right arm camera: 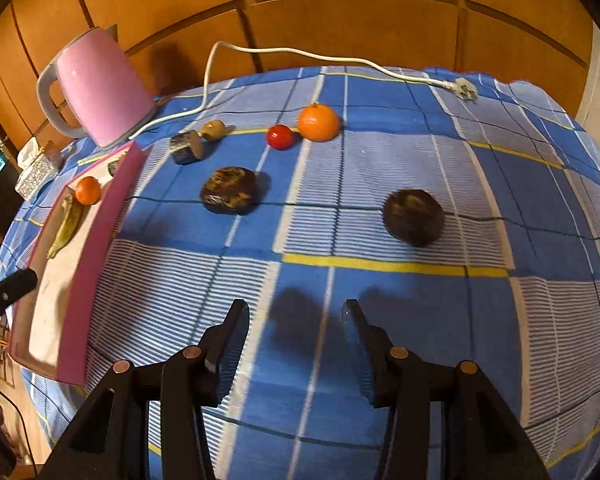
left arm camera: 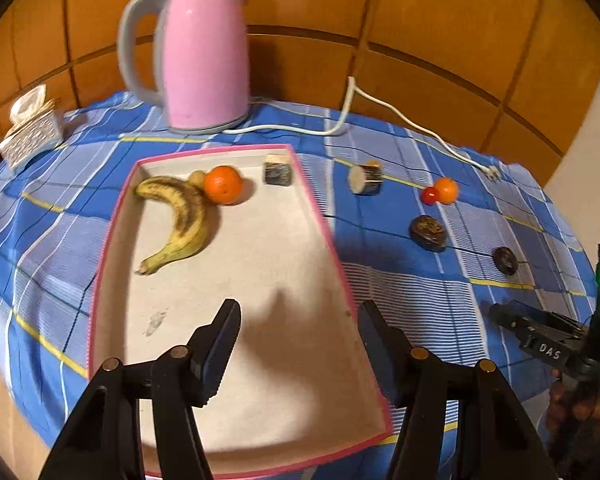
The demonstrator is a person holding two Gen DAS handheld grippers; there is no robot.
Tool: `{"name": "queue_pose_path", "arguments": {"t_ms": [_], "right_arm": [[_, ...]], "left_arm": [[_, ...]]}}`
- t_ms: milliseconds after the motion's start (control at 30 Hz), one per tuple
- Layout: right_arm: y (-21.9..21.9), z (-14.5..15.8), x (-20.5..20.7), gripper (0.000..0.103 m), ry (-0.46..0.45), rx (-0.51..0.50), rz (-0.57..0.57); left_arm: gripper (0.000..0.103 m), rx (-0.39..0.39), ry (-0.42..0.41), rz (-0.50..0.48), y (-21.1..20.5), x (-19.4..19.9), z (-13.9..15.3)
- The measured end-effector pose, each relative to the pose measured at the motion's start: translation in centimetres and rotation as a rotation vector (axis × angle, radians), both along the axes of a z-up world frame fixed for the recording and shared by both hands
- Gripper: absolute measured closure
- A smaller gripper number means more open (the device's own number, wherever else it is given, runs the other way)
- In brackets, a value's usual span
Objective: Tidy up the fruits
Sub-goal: 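Withdraw the open right gripper from the tray, then reach the left gripper to the dark round fruit and grasp it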
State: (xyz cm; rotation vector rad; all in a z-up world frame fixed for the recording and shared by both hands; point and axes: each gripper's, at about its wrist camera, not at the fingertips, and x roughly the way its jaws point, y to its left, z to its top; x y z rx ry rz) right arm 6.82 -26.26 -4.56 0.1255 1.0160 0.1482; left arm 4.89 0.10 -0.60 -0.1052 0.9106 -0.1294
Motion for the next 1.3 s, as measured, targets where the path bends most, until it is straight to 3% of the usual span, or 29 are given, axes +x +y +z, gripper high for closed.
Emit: {"name": "queue_pose_path", "arguments": {"t_ms": [733,1000,1300], "right_arm": [[-0.7,-1.1,-0.9,0.054,-0.017,-0.007,0.027],[-0.8,-1.3,-1.0,0.053,-0.038,0.0,0.038],[-0.9,-1.4,-1.2,0.052,-0.053,0.011,0.042]], "left_arm": [[0.035,0.045,0.047,-0.262,-9.8,5.3,-0.9],[0.032,0.046,0.074,-0.288,-12.4,8.6,-2.1],[0.031,0.101,0.089,-0.308,-15.8,11.9,-4.4]]}}
